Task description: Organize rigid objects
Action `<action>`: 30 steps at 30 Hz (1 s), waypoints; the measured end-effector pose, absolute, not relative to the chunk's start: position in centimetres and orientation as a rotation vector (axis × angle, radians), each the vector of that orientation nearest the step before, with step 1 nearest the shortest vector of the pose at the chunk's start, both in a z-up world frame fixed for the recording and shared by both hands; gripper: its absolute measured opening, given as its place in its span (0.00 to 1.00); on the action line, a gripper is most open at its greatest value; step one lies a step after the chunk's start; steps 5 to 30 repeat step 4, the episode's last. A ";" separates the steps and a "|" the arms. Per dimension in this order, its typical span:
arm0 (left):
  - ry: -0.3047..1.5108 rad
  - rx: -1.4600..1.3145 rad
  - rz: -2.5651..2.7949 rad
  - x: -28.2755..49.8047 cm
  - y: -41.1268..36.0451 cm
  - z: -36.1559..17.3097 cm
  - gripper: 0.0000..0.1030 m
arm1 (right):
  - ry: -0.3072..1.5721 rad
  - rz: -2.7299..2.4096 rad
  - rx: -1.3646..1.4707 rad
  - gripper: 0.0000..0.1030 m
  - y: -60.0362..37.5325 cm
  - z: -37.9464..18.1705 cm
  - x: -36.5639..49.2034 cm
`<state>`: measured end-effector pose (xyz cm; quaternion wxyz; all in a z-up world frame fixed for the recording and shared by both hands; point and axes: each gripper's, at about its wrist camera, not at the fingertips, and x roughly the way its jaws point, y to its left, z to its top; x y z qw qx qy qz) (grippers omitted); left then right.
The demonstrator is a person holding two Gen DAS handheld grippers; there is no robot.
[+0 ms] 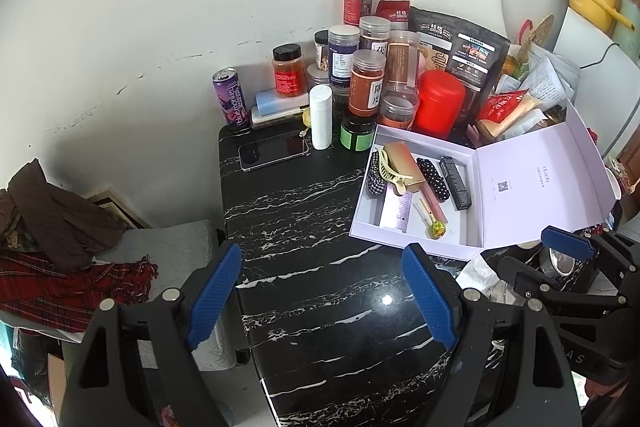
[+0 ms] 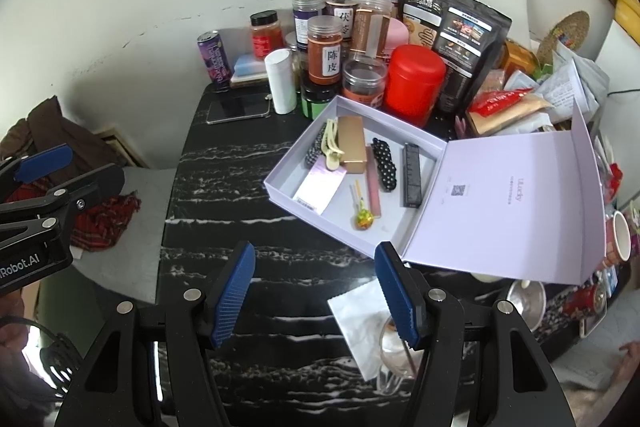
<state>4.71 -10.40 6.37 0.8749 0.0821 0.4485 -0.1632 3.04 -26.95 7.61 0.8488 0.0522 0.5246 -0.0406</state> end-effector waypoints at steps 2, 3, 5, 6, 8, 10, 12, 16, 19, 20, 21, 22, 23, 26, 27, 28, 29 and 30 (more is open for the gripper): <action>0.936 0.174 -0.339 4.7 -10.4 6.3 0.81 | 1.104 -0.084 0.107 0.61 -26.9 7.7 3.1; 0.937 0.176 -0.339 4.7 -10.4 6.3 0.81 | 1.103 -0.083 0.108 0.61 -26.8 7.8 3.1; 0.936 0.178 -0.336 4.6 -10.3 6.3 0.81 | 1.103 -0.082 0.107 0.61 -26.8 7.8 3.1; 0.936 0.178 -0.336 4.6 -10.3 6.3 0.81 | 1.103 -0.082 0.107 0.61 -26.8 7.8 3.1; 0.936 0.178 -0.336 4.6 -10.3 6.3 0.81 | 1.103 -0.082 0.107 0.61 -26.8 7.8 3.1; 0.936 0.178 -0.336 4.6 -10.3 6.3 0.81 | 1.103 -0.082 0.107 0.61 -26.8 7.8 3.1; 0.936 0.178 -0.336 4.6 -10.3 6.3 0.81 | 1.103 -0.082 0.107 0.61 -26.8 7.8 3.1; 0.936 0.178 -0.336 4.6 -10.3 6.3 0.81 | 1.103 -0.082 0.107 0.61 -26.8 7.8 3.1; 0.936 0.178 -0.336 4.6 -10.3 6.3 0.81 | 1.103 -0.082 0.107 0.61 -26.8 7.8 3.1; 0.936 0.178 -0.336 4.6 -10.3 6.3 0.81 | 1.103 -0.082 0.107 0.61 -26.8 7.8 3.1; 0.936 0.178 -0.336 4.6 -10.3 6.3 0.81 | 1.103 -0.082 0.107 0.61 -26.8 7.8 3.1; 0.936 0.178 -0.336 4.6 -10.3 6.3 0.81 | 1.103 -0.082 0.107 0.61 -26.8 7.8 3.1; 0.936 0.178 -0.336 4.6 -10.3 6.3 0.81 | 1.103 -0.082 0.107 0.61 -26.8 7.8 3.1; 0.936 0.178 -0.336 4.6 -10.3 6.3 0.81 | 1.103 -0.082 0.107 0.61 -26.8 7.8 3.1; 0.936 0.178 -0.336 4.6 -10.3 6.3 0.81 | 1.103 -0.082 0.107 0.61 -26.8 7.8 3.1; 0.936 0.178 -0.336 4.6 -10.3 6.3 0.81 | 1.103 -0.082 0.107 0.61 -26.8 7.8 3.1; 0.936 0.178 -0.336 4.6 -10.3 6.3 0.81 | 1.103 -0.082 0.107 0.61 -26.8 7.8 3.1; 0.936 0.178 -0.336 4.6 -10.3 6.3 0.81 | 1.103 -0.082 0.107 0.61 -26.8 7.8 3.1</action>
